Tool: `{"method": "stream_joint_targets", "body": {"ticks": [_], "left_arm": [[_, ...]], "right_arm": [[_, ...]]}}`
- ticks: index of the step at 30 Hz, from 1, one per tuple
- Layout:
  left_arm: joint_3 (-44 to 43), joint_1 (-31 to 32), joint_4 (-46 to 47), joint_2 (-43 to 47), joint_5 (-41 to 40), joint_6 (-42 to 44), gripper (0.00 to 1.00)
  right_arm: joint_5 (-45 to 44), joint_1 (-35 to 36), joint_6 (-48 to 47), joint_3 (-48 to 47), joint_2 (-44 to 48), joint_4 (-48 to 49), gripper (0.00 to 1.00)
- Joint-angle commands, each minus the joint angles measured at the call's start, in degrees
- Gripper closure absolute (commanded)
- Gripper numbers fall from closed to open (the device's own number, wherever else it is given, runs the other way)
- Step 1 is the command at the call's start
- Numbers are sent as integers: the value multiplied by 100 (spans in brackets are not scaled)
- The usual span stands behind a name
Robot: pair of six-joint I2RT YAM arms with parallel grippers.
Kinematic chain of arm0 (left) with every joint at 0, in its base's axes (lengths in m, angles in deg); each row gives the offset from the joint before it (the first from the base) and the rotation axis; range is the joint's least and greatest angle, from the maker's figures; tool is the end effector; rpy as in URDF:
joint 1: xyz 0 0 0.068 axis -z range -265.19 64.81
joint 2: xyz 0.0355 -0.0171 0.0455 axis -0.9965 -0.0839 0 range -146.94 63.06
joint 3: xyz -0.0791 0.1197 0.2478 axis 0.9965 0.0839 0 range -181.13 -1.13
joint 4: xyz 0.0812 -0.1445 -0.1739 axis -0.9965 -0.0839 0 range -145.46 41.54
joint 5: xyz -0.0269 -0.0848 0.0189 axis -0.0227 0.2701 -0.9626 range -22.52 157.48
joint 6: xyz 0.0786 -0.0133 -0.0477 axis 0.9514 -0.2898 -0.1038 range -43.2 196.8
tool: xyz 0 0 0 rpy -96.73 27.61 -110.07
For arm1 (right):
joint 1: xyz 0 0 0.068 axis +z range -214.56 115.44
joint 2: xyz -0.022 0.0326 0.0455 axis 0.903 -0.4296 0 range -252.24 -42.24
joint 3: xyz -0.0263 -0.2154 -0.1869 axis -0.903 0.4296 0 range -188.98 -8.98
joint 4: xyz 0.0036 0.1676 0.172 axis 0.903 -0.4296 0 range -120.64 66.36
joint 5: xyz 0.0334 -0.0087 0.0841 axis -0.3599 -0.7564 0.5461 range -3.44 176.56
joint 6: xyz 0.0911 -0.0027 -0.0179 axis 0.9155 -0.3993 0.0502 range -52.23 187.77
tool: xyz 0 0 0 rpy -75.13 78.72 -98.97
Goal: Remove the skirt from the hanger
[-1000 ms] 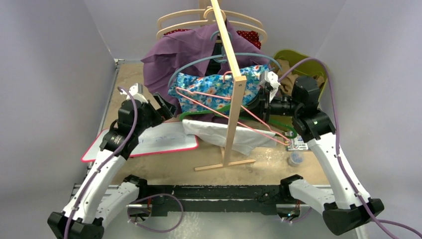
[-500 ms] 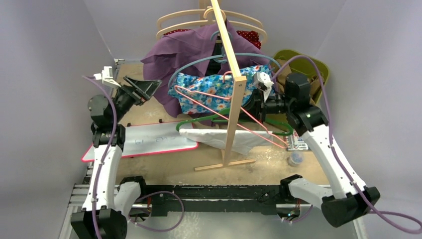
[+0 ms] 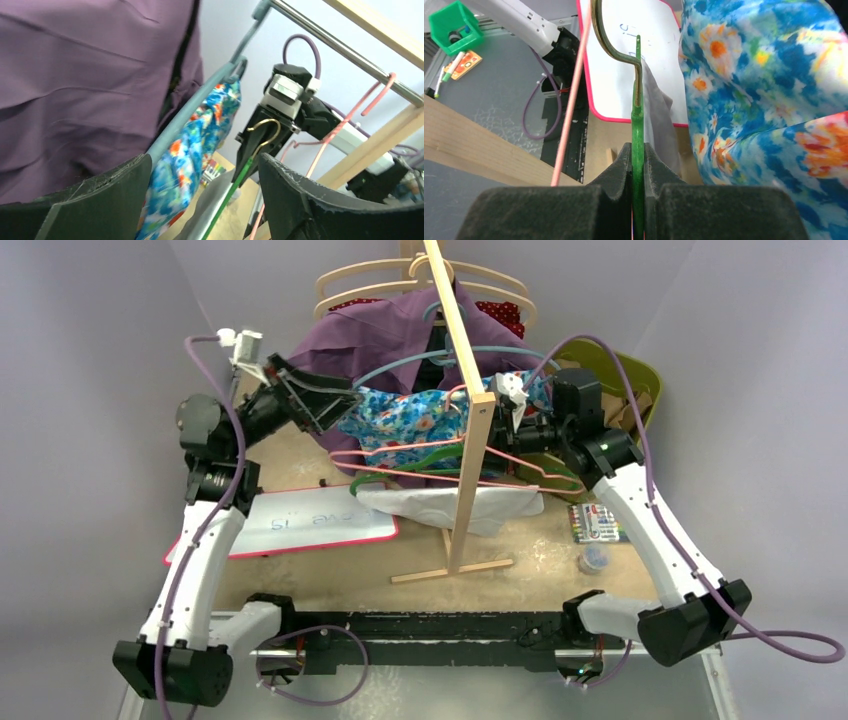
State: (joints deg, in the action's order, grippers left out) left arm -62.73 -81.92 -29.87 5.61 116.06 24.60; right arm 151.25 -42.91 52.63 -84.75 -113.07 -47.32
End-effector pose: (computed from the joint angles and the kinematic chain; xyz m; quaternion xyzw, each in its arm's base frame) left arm 0.2031 -0.0744 0.4737 0.1026 0.6014 -0.5548 0.5657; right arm 0.2033 0.1619 0.4197 -0.5124 0.5533 0.4621 0.4666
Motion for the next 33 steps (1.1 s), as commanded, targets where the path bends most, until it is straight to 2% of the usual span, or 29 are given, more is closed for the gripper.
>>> {"method": "stream_joint_targets", "body": {"ticks": [1, 4, 10, 12, 15, 17, 19, 20, 22, 24, 28, 33], "left_arm": [[-762, 627, -834, -334, 128, 1148, 28], [-935, 836, -999, -516, 282, 1296, 37], [-1081, 1272, -1283, -467, 538, 1613, 36], [-1114, 1277, -1417, -267, 330, 1718, 33], [-1468, 1282, -2420, -88, -244, 2302, 20], [-1716, 1278, -2884, -70, -506, 2506, 17], [-1722, 1294, -2576, -168, -281, 2234, 17], [-1708, 1334, -2339, -284, -94, 2065, 19], [-1978, 1522, -2796, -533, -129, 2374, 26], [-2172, 1751, -3087, -654, -185, 2665, 28], [-2310, 1958, -2780, -767, 44, 2412, 33], [-2264, 2299, -2825, -1017, 107, 2468, 39]], "right_arm": [[55, 20, -12, -335, 196, 543, 100], [96, 19, -196, -498, 146, 382, 100], [426, 23, -371, -810, -52, 165, 100], [462, 17, -397, -895, -92, 72, 100], [317, 17, -439, -1009, -151, -115, 100], [324, 18, -457, -1075, -203, -153, 100], [485, 21, -442, -1125, -263, -139, 100], [580, 19, -437, -1152, -290, -126, 100], [723, 22, -390, -1217, -373, -144, 100], [789, 22, -393, -1351, -465, -250, 100], [905, 19, -386, -1432, -520, -303, 100], [1080, 19, 16, -1277, -370, 165, 100]]}}
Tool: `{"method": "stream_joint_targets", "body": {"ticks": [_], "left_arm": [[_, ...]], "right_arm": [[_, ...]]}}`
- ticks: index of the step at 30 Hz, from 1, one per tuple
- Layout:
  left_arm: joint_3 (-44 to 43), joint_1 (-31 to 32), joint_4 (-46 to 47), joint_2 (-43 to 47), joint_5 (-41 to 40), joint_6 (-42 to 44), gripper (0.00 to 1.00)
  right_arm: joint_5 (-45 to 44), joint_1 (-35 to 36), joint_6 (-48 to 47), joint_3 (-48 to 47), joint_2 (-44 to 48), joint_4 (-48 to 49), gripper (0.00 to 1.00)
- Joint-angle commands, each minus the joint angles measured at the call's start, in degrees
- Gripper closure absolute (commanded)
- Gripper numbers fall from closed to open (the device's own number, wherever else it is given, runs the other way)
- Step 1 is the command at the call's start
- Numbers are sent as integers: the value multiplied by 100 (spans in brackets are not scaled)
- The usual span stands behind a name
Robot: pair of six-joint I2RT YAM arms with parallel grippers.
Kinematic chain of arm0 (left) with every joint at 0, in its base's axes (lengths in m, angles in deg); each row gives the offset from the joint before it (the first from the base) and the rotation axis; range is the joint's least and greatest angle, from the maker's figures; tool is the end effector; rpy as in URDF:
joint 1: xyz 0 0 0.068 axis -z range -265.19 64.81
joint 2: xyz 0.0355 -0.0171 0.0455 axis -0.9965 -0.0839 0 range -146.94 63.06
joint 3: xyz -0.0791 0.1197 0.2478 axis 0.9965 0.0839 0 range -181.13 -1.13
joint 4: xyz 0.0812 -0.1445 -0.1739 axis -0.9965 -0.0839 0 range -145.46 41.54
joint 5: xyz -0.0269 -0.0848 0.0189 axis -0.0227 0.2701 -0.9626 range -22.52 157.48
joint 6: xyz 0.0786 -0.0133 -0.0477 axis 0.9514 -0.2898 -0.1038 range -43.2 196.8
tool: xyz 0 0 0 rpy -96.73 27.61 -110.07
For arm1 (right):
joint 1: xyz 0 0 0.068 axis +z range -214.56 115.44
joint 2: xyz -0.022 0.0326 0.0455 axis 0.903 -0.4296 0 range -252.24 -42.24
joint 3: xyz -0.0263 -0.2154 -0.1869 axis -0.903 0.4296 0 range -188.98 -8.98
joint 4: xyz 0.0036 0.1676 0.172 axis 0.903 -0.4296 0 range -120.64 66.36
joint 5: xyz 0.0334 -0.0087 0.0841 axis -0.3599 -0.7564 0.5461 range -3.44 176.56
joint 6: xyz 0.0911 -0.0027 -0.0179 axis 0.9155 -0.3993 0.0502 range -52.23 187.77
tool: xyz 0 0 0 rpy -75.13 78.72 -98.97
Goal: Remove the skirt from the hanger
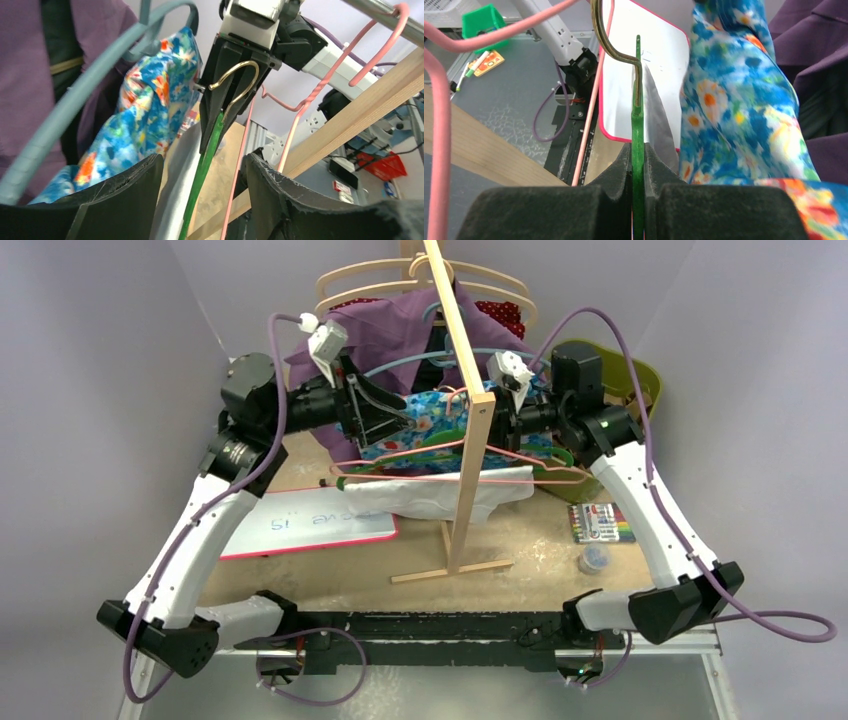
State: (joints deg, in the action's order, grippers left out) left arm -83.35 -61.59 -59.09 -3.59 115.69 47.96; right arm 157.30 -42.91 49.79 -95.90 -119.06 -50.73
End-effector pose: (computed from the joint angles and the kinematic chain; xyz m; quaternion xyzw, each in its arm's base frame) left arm 0.1923 -0.1520 0.4973 0.2724 0.6302 -0.5448 0.4815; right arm 0.2143 0.1699 0.4525 -0.5461 0.5000 0.4806 0.4699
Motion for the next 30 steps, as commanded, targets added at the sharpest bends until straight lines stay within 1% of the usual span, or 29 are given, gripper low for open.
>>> {"method": "stream_joint_targets", "body": {"ticks": [1, 3, 7, 11, 13, 15, 17, 18, 19, 20, 21, 24, 27, 29, 30], "left_arm": [[-208, 371, 99, -160, 119, 152, 40], [-267, 664, 15, -337, 18, 259, 40], [-642, 1133, -591, -643, -230, 758, 41], [-629, 1345, -510, -626, -312, 817, 42], [-677, 1416, -627, -682, -463, 875, 44], [-712, 1470, -817, -757, -559, 1001, 49], [-683, 1512, -812, -782, -578, 1011, 54], [-674, 1525, -799, -795, -585, 1012, 69], [-669, 1541, -793, -803, -674, 1005, 87], [-654, 1557, -765, -793, -771, 1001, 92], [-652, 1566, -735, -795, -803, 996, 93], [-688, 1612, -730, -858, -725, 995, 83], [-691, 1650, -776, -857, -729, 1054, 83], [-691, 1649, -790, -843, -710, 1112, 88], [-686, 1655, -794, -816, -722, 1156, 97]], "right_arm": [[467, 21, 341, -164, 251, 534, 100], [493, 17, 421, -185, 276, 588, 100], [541, 18, 494, -195, 316, 611, 100], [428, 22, 489, -139, 333, 582, 100], [448, 19, 493, -114, 355, 597, 100], [459, 21, 512, -89, 393, 621, 100], [454, 16, 544, -55, 449, 656, 100], [464, 20, 549, -36, 467, 661, 100], [467, 19, 550, -38, 481, 657, 100], [463, 20, 554, -29, 495, 645, 100], [451, 23, 552, -20, 512, 638, 100], [416, 23, 567, 49, 587, 695, 100], [271, 16, 668, 125, 691, 788, 100], [44, 21, 778, 162, 770, 856, 100], [-89, 18, 857, 191, 825, 941, 97]]}}
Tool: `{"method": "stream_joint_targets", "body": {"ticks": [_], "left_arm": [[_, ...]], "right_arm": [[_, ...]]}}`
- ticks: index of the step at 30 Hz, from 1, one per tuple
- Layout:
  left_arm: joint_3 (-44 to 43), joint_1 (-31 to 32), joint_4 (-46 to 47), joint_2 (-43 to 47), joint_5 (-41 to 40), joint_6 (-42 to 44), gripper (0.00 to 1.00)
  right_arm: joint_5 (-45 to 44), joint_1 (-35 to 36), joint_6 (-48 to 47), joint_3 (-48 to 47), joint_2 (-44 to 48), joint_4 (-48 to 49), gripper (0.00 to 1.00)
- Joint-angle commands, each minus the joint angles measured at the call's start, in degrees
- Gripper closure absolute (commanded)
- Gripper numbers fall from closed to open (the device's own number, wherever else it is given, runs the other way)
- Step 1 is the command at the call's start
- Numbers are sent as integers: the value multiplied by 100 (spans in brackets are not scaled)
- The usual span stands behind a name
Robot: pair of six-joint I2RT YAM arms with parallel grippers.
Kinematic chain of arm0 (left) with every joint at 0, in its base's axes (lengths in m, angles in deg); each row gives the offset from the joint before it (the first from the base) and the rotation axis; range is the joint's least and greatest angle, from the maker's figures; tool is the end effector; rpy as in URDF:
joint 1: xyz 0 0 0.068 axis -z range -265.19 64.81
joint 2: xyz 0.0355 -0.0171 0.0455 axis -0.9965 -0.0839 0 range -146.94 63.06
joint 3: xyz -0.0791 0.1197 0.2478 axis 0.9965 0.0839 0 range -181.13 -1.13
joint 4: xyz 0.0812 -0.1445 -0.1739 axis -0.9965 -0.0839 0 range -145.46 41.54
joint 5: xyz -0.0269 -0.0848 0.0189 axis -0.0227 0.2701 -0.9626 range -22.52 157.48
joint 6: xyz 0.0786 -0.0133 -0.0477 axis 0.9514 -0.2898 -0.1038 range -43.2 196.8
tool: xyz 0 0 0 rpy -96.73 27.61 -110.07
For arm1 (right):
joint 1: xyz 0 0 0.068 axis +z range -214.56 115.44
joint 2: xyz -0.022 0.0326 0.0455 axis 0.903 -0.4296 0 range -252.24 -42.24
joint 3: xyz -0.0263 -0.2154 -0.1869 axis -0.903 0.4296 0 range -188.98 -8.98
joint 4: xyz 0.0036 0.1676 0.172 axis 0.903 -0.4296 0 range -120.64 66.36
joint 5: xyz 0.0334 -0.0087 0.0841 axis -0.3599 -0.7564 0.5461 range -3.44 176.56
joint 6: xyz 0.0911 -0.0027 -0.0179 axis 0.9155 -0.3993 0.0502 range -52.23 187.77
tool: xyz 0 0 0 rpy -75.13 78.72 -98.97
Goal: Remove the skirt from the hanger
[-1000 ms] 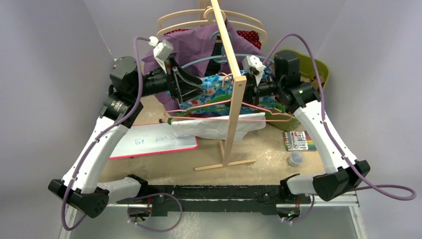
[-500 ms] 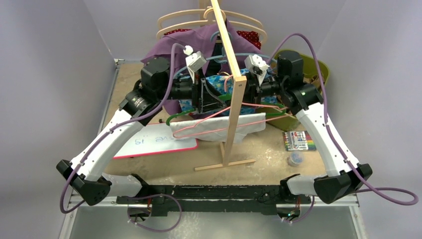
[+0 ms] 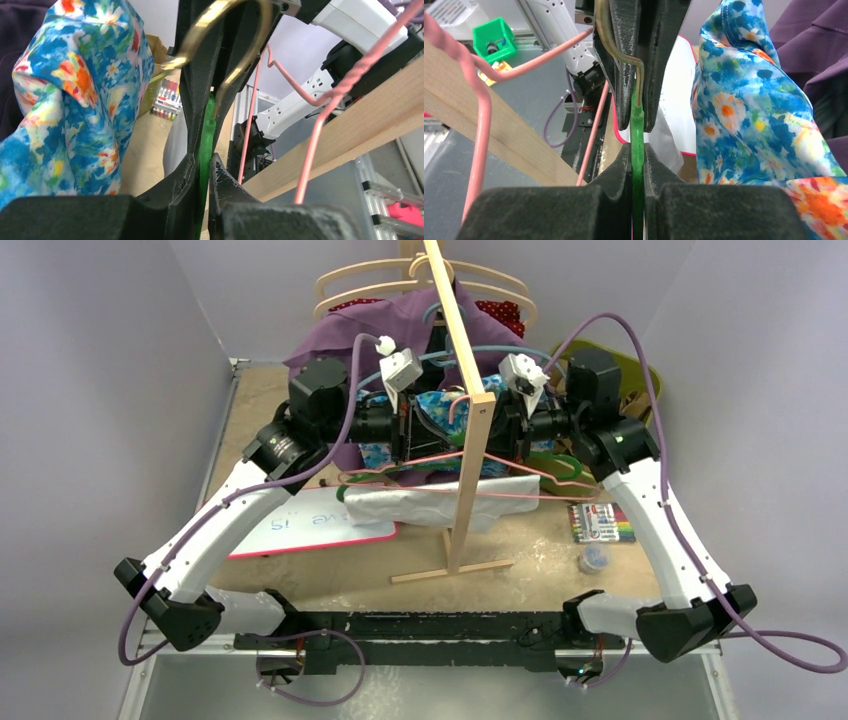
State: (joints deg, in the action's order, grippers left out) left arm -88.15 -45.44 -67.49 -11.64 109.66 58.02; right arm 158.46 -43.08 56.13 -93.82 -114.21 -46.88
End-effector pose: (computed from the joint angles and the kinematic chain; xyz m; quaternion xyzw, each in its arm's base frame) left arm 0.1840 -0.2260 0.4717 0.3619 0.6421 -0.5376 0.4094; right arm 0.1900 0.1601 0.4678 -0.5375 0.4890 0.4937 0.4777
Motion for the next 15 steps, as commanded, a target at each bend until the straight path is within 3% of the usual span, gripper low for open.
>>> {"method": "stream_joint_targets", "body": {"ticks": [1, 4, 7, 10, 15], "left_arm": [[-176, 37, 69, 21, -159, 190, 100], [25, 34, 351, 181, -232, 271, 100], [362, 38, 891, 453, -428, 249, 100], [575, 34, 1249, 627, -674, 208, 100], [542, 37, 1391, 533, -731, 89, 100]], "right_arm": [[-331, 36, 295, 30, 403, 614, 94], [-879, 41, 508, 243, 670, 759, 83], [-1708, 34, 830, 484, 1017, 745, 56], [-2950, 36, 1014, 556, 1296, 322, 31], [-5307, 41, 1423, 459, 1887, -387, 7]]}}
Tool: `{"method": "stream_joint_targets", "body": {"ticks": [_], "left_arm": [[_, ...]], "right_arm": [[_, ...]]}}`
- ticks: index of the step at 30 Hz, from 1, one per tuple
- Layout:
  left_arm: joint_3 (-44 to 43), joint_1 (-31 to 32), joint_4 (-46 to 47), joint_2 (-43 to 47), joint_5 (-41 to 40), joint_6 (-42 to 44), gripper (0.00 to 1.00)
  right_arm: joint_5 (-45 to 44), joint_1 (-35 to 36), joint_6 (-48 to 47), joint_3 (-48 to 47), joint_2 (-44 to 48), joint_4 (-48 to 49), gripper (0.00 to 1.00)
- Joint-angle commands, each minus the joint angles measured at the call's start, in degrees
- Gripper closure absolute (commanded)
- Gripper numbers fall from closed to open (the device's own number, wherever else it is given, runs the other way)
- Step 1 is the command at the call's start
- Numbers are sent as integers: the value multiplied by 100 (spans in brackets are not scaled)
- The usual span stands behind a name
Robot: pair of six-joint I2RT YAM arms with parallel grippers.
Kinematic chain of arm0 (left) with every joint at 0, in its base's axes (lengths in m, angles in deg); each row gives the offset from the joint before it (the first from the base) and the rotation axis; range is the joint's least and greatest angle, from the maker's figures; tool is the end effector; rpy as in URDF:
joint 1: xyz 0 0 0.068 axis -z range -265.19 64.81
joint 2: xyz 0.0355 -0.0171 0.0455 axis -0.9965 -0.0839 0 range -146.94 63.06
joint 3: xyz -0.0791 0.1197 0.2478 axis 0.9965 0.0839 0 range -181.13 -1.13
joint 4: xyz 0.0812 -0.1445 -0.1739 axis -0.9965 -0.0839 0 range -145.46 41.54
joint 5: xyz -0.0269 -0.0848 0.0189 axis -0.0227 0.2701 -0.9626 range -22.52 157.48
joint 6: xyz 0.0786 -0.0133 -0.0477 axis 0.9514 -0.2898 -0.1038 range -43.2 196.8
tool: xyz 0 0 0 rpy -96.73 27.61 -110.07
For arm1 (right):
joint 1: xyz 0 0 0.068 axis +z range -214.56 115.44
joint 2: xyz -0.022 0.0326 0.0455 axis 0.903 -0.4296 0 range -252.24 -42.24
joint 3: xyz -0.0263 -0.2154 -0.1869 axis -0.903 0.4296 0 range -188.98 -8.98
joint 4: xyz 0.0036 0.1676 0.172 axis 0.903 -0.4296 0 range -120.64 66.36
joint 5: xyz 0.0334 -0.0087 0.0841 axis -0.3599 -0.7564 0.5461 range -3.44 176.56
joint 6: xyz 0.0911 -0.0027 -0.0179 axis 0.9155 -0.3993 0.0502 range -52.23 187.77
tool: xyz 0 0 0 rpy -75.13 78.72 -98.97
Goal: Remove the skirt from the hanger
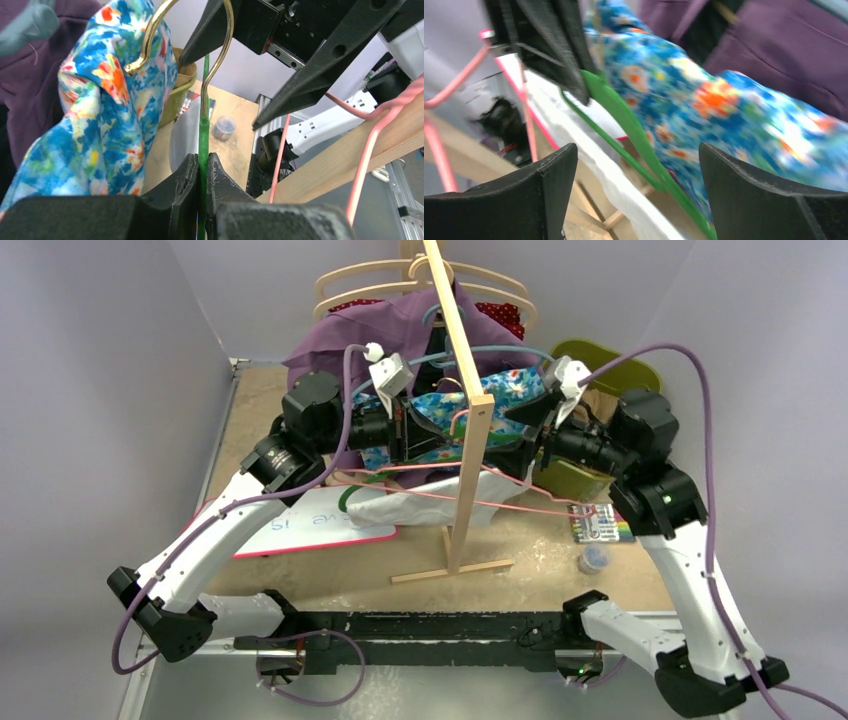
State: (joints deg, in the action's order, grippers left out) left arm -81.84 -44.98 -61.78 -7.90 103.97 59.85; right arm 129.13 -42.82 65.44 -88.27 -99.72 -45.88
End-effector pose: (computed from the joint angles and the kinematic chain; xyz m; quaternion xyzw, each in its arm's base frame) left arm 0.1811 -0.2182 0.4642 0.3494 0.6348 -0.5114 0.4619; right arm 0.1556 0.1229 0.4851 -0.3879 0.5936 0.3646 0.6035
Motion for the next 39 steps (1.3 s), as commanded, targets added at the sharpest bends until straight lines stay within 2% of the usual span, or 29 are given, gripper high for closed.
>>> {"method": "stream_joint_targets", "body": {"ticks": [1, 5, 7, 9, 12, 18, 23, 27, 35, 39], "left_arm": [[-86, -12, 856, 146, -165, -132, 100], [-77, -11, 928, 115, -160, -243, 100], [-85, -13, 937, 105, -174, -262, 100], [-87, -4, 943, 104, -230, -300, 100], [-90, -6, 982, 100, -305, -379, 100], [-78, -12, 993, 103, -535, -478, 100], [-12, -8, 1025, 74, -556, -545, 100], [40, -8, 1002, 123, -653, -563, 100], [20, -13, 912, 155, -846, -666, 100], [28, -15, 915, 138, -721, -713, 100]], "right_arm": [[-3073, 15, 584, -100, 566, -632, 3], [-5649, 12, 974, -110, 1103, -1073, 1], [-6206, 13, 1170, -187, 1259, -1212, 1], [-6239, 13, 1321, -298, 1307, -1322, 1], [-5806, 5, 1530, -332, 1116, -1589, 1], [-5117, 6, 1929, 28, 1225, -1570, 14], [-5029, -9, 2003, 92, 994, -1783, 18], [-5060, -207, 2033, 135, 917, -1723, 16], [-2466, -615, 1961, 914, 925, -789, 23], [-1637, -1173, 1920, 1430, 1013, -401, 29]]}}
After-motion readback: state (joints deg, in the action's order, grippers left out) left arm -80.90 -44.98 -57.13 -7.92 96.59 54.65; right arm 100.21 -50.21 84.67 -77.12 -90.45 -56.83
